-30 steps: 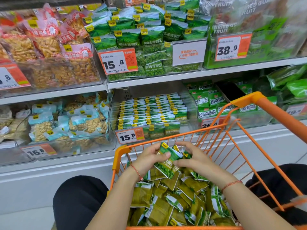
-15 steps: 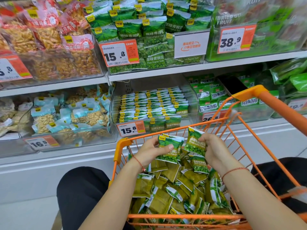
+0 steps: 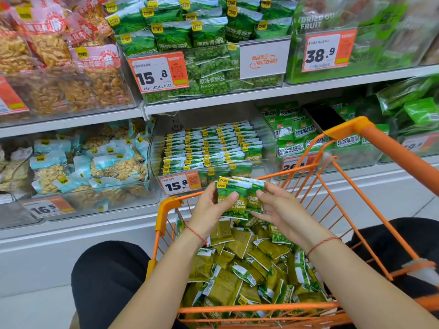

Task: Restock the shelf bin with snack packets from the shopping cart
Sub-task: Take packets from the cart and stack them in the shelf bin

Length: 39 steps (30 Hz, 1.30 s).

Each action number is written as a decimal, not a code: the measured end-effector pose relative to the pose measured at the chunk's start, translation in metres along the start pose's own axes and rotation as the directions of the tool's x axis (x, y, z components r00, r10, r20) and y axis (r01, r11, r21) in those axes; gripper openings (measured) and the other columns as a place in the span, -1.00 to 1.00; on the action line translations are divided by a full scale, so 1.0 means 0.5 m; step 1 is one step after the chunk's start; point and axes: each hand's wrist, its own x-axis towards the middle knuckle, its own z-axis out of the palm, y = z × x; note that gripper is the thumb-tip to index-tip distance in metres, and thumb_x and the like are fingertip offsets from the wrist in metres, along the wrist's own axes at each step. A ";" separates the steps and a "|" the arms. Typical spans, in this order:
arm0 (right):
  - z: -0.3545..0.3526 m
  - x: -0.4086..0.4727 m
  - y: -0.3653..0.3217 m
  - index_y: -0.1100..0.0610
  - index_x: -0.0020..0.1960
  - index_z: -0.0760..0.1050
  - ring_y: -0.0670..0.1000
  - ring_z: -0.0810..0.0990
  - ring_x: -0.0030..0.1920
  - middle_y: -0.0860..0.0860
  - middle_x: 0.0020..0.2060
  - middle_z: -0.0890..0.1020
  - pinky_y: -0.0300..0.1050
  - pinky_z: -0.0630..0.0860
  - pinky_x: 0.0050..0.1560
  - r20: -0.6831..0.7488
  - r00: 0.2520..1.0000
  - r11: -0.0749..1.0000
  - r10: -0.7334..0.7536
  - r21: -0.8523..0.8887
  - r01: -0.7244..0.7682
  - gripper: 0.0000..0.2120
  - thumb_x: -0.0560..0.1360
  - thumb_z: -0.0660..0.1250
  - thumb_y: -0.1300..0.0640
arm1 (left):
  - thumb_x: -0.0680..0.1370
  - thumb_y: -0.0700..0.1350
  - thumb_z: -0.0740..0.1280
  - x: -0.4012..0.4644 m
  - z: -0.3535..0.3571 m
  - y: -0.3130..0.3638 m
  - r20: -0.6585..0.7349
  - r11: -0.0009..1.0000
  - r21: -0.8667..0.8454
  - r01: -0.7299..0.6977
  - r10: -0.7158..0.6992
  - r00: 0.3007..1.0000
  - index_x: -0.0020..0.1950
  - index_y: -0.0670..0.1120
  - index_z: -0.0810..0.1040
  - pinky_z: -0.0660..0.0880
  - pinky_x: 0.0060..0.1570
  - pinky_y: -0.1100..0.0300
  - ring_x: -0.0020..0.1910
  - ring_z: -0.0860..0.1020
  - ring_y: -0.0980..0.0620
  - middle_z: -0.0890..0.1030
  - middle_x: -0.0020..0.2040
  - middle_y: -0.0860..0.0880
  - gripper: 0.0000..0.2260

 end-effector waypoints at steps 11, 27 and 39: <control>0.008 -0.014 -0.002 -0.17 0.04 0.40 -0.43 0.49 -0.04 -0.38 -0.04 0.51 -0.18 0.40 0.13 0.107 0.990 0.976 -0.088 -0.189 0.107 -0.77 0.50 0.34 0.12 | 0.43 0.12 0.42 0.005 0.014 -0.001 0.013 0.992 -0.125 0.021 -0.019 1.000 0.27 -0.05 0.46 0.38 0.29 0.06 0.26 0.49 0.05 0.58 0.21 0.00 -0.52; 0.002 0.000 -0.065 0.00 0.02 0.57 -0.24 0.59 -0.14 -0.10 -0.13 0.65 -0.40 0.46 -0.14 0.195 0.972 0.724 -0.134 -0.650 0.231 -0.85 0.46 0.39 0.14 | 0.33 0.04 0.49 0.054 -0.050 0.087 0.378 0.967 0.245 0.073 -0.165 0.911 0.31 -0.07 0.52 0.41 0.31 0.11 0.24 0.52 0.13 0.57 0.25 0.06 -0.43; -0.017 0.053 -0.171 0.21 0.09 0.62 -0.10 0.68 -0.12 0.08 -0.08 0.71 -0.37 0.53 -0.22 0.248 0.966 0.782 -0.078 -0.586 0.214 -0.77 0.45 0.43 0.20 | 0.09 0.13 0.62 0.130 -0.040 0.113 0.347 0.974 0.220 0.061 -0.137 0.928 0.16 -0.08 0.55 0.54 0.11 0.18 0.04 0.63 0.03 0.68 0.04 -0.03 -0.30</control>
